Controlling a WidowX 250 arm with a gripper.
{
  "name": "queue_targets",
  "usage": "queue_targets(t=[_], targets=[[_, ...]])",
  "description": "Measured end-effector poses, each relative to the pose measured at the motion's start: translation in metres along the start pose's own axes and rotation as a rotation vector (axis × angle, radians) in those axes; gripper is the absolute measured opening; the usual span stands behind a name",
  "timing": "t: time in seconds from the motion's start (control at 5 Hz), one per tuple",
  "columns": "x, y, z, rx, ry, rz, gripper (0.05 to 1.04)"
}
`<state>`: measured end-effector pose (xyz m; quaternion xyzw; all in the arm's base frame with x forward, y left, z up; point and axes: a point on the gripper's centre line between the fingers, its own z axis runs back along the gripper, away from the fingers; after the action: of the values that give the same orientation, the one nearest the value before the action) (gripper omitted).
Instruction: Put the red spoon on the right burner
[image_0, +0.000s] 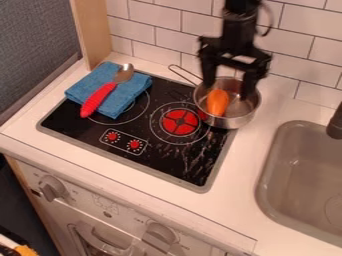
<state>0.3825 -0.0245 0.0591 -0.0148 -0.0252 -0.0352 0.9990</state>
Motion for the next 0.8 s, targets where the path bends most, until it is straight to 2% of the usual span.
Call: queue_targets(t=[0.2, 0.4, 0.6, 0.8], targets=[[-0.024, 0.044, 0.014, 0.031, -0.029, 0.042, 1.000], [-0.051, 0.079, 0.012, 0.104, 0.005, -0.003, 1.000], [-0.064, 0.118, 0.009, 0.151, 0.014, -0.027, 1.000], [-0.064, 0.137, 0.003, 0.165, 0.004, -0.051, 1.000]])
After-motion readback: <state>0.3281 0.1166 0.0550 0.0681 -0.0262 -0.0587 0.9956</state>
